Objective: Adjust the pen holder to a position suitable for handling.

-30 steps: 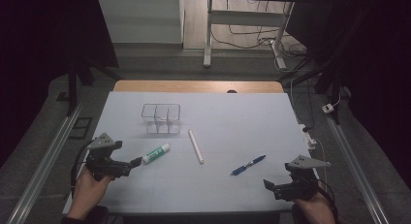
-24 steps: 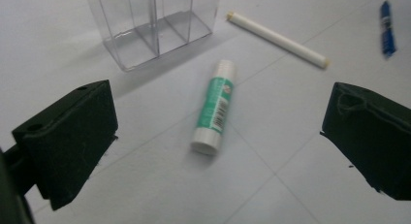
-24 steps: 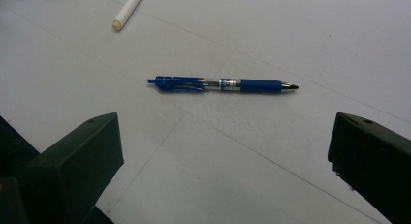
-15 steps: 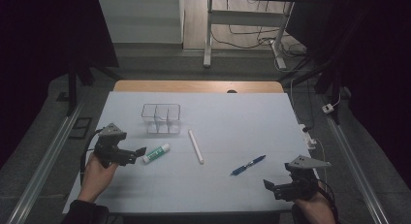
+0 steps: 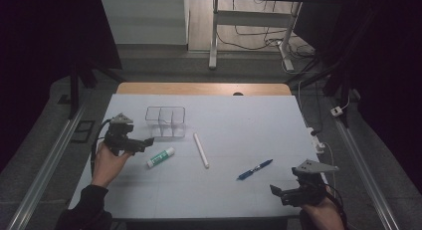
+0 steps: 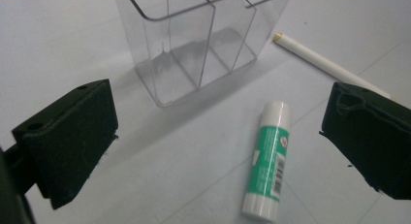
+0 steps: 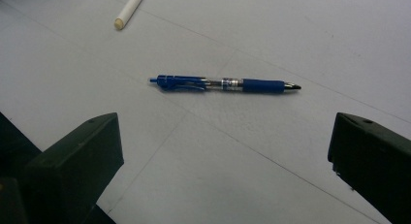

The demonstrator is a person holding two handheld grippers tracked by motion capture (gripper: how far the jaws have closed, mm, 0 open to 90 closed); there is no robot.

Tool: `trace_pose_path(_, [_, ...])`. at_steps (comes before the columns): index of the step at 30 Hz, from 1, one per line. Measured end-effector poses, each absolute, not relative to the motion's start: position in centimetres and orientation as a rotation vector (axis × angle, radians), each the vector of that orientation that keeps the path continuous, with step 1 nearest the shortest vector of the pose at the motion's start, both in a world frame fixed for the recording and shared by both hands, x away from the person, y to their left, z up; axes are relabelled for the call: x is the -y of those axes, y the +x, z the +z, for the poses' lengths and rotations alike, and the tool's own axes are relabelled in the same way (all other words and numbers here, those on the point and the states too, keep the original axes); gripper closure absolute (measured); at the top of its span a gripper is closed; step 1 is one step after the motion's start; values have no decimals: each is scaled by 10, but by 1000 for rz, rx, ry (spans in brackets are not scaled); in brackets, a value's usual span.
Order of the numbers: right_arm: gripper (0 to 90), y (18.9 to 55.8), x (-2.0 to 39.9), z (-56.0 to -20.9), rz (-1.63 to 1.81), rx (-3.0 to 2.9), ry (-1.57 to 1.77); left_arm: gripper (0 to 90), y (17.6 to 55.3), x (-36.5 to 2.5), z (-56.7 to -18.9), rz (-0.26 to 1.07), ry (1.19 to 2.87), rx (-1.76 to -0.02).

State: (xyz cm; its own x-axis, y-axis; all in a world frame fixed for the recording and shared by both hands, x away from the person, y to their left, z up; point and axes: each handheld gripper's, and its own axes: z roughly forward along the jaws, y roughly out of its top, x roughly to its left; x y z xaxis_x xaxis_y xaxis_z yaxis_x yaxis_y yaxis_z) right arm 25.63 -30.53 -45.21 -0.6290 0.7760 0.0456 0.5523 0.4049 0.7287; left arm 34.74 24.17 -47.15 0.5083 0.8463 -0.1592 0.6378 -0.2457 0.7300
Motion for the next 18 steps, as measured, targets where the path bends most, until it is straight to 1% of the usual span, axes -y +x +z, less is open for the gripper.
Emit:
trace_pose_path(8, [0, 256, 305, -452, 1055, -2369, 1154, 0, 373, -238, -466, 322, 1971, -1277])
trace_pose_path(16, [0, 257, 305, -452, 1056, -2376, 1153, 1, 394, -238, -461, 332, 1944, -1334])
trace_pose_path(18, [0, 257, 305, -453, 1059, -2377, 1153, 21, 396, -238, -460, 339, 1939, -1351])
